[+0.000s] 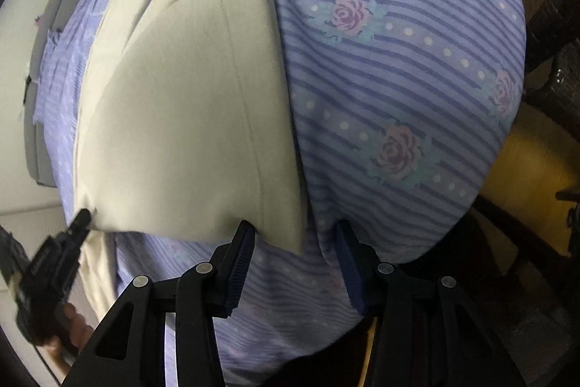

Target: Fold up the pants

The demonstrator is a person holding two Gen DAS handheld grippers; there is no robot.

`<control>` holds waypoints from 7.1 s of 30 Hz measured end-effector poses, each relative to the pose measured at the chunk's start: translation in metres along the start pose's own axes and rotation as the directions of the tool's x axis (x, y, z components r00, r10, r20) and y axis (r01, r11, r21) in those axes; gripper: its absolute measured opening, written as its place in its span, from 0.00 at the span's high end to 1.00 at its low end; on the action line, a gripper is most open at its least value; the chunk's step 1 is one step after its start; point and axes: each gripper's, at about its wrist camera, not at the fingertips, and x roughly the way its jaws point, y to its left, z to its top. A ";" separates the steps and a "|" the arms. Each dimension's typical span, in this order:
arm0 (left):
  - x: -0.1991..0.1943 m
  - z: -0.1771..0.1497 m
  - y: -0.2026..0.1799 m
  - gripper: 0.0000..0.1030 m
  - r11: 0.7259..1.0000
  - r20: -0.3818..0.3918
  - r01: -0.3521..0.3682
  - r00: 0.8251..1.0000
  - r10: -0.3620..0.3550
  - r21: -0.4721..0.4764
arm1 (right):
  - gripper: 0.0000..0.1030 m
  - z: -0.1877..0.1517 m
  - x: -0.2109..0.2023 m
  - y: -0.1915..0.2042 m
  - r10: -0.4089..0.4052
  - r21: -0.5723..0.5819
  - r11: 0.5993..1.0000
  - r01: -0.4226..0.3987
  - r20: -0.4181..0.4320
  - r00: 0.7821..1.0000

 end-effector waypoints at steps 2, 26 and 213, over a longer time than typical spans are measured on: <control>0.000 0.000 0.001 0.84 1.000 -0.002 0.002 1.000 -0.002 -0.002 | 0.70 0.000 -0.006 0.007 -0.001 -0.038 0.999 0.001 0.006 1.000; -0.055 0.045 -0.011 0.87 0.998 0.133 0.056 0.990 -0.055 0.002 | 0.94 0.080 -0.145 0.112 0.158 -0.208 0.974 -0.088 0.350 0.923; -0.218 -0.069 0.607 0.89 0.940 0.378 0.182 0.924 -0.062 -0.290 | 0.47 -0.366 0.227 0.614 0.136 -0.949 0.315 -0.015 0.030 0.990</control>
